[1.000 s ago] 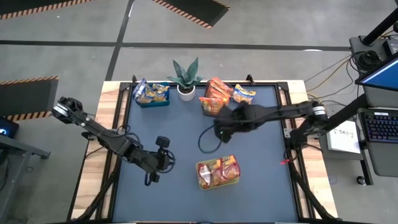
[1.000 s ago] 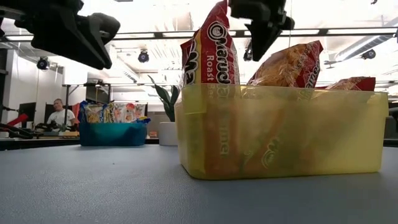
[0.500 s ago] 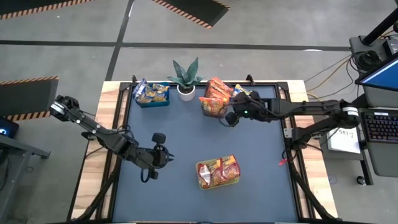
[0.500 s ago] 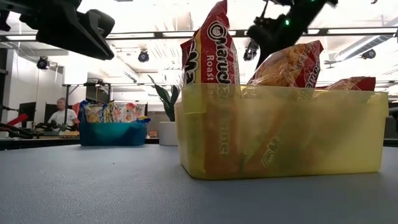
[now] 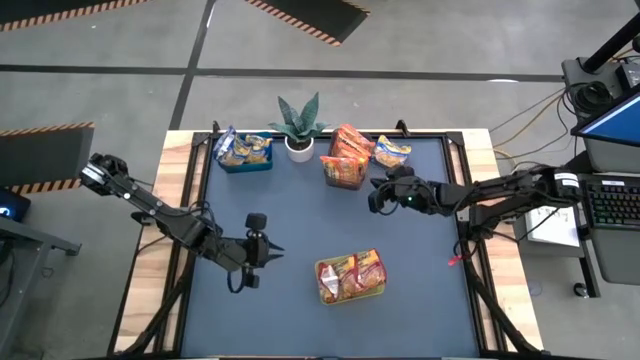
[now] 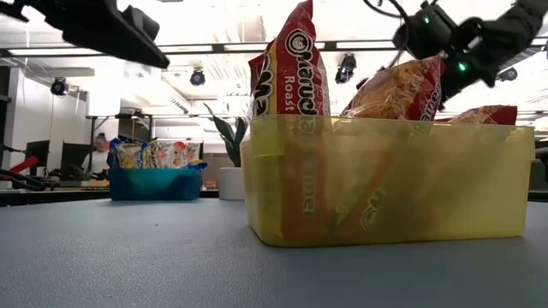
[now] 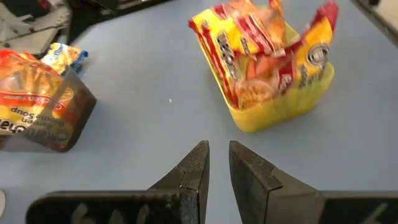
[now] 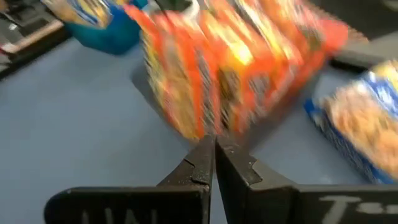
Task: Sort Maruchan noodles
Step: Put the blue bag into the blue bin
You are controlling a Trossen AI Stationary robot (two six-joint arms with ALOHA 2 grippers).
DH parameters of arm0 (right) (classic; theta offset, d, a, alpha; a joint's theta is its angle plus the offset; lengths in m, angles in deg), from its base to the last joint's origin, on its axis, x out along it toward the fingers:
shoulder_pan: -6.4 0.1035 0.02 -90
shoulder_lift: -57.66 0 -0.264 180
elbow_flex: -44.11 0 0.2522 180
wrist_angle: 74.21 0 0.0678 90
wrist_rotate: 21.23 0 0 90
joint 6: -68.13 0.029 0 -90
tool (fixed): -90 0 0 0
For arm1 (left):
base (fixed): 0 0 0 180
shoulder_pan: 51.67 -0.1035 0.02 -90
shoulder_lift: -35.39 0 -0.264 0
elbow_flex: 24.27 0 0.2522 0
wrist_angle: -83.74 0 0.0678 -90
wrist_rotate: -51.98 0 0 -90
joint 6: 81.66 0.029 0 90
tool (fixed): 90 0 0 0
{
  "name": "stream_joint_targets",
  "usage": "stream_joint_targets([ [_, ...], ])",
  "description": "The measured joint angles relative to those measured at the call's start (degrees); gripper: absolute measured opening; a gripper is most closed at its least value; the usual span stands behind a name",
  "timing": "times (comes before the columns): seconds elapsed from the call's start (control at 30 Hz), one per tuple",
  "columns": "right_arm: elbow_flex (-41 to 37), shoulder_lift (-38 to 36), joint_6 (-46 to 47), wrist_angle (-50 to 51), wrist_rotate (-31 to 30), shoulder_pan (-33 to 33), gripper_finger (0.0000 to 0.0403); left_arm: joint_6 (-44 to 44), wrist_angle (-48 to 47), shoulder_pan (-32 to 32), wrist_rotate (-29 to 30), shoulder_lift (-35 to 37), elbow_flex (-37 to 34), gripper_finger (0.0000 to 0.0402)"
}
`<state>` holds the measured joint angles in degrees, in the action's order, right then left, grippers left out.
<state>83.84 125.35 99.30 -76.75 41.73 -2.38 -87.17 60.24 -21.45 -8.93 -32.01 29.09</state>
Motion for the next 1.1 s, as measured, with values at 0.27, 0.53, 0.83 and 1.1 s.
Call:
stream_joint_targets([
  [0.27,-2.9,0.3,1.2,-1.4,0.0,-2.0,0.0009,7.0,4.0,-0.4,12.6,-0.5,0.0,0.0044],
  [0.53,-2.8,0.3,5.3,-1.6,0.0,-14.8,0.0009,17.7,2.6,-10.6,19.7,4.9,0.1,0.0044],
  [0.83,-2.8,0.3,12.7,-1.5,6.7,-25.1,0.0029,20.1,2.6,-20.1,13.1,7.3,0.1,0.0044],
  [1.1,-1.4,0.2,14.2,4.7,7.6,-28.3,0.0131,19.0,2.2,-20.1,12.8,7.3,0.1,0.0044],
])
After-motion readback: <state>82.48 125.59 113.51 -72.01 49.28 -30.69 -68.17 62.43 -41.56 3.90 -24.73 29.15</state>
